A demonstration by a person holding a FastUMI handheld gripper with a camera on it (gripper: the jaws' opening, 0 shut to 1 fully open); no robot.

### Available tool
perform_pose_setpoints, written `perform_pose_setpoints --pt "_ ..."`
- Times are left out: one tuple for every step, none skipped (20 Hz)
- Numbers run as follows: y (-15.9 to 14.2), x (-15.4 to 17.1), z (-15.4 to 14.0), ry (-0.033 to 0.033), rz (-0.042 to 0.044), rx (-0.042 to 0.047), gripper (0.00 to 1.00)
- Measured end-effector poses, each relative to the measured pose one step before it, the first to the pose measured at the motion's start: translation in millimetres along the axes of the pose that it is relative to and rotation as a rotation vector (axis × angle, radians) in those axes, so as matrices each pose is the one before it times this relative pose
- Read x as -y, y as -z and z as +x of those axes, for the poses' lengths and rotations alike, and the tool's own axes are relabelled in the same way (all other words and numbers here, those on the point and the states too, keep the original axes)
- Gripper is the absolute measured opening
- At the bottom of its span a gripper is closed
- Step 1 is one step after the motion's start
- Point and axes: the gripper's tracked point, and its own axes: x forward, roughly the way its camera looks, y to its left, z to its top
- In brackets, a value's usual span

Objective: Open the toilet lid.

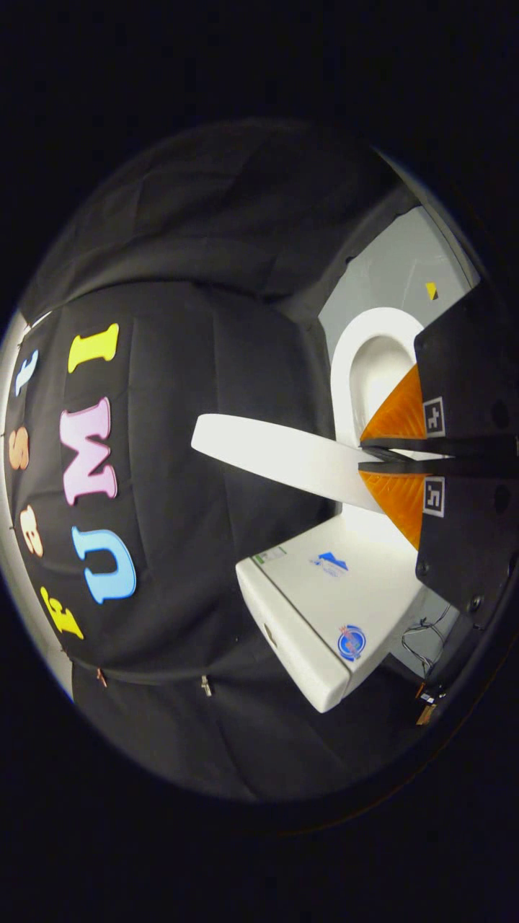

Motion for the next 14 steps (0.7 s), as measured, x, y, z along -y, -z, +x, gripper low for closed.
perform_pose_setpoints --pt "-2.24 -13.68 -1.58 -0.01888 -0.01364 0.00832 0.05" --pt "-2.12 -13.53 0.48 -0.01912 -0.01429 0.00709 0.05" --pt "-2.24 -13.5 0.59 -0.01885 -0.01886 0.00631 0.05" --pt "-2.71 -13.13 1.17 -0.01838 -0.02036 0.00612 0.05" --pt "-1.3 -13.0 -1.79 -0.01706 -0.02405 0.00653 0.05" --pt "-1.81 -10.08 1.1 -0.01153 -0.02413 0.006 0.05" --pt "-1.16 -6.73 0.12 -0.0099 -0.01724 0.00525 0.05" --pt "-1.1 -5.16 0.66 -0.01205 -0.00515 0.00189 0.05" --pt "-0.69 -5.77 2.26 -0.01213 0.00178 0.00069 0.05" --pt "-0.74 -4.58 1.96 -0.00973 -0.00102 0.00132 0.05" --pt "0.15 -4.1 1.23 -0.00789 -0.00857 0.00057 0.05" --pt "-1.12 -3.7 1.24 -0.00678 -0.01102 0.00071 0.05" --pt "-0.3 -4.38 0.62 -0.0081 -0.00855 0.00013 0.05" --pt "-0.22 -3.4 0.94 -0.00816 -0.00402 -0.00078 0.05"
